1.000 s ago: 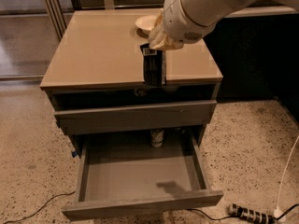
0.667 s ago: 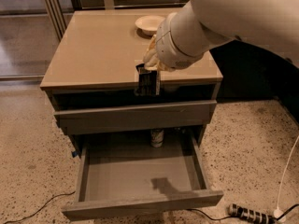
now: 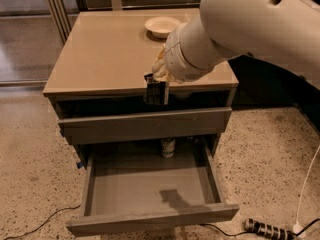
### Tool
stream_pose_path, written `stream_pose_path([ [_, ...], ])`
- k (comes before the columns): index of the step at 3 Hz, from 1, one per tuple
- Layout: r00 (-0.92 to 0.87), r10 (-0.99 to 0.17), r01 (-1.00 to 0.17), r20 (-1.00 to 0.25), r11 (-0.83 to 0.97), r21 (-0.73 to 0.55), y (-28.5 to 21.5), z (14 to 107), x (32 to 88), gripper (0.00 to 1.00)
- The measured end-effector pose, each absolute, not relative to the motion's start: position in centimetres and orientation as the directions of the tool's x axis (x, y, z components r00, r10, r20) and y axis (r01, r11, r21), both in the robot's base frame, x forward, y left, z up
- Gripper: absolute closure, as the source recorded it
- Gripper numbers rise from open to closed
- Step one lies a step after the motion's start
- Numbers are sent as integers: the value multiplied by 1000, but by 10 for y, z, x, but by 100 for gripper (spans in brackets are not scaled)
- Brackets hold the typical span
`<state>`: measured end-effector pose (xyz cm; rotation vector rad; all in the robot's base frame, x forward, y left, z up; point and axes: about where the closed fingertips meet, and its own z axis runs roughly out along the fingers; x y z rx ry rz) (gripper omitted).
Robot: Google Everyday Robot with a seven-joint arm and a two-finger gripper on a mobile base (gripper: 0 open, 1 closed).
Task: Place rxbar chocolate into middle drawer
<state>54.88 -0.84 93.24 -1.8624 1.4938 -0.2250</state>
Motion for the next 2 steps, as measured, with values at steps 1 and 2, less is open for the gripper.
stream_pose_path([
  [1, 297, -900, -774, -319, -32, -633, -2, 906, 548, 100],
  [2, 287, -896, -771, -338, -7, -636, 2, 890, 549, 100],
])
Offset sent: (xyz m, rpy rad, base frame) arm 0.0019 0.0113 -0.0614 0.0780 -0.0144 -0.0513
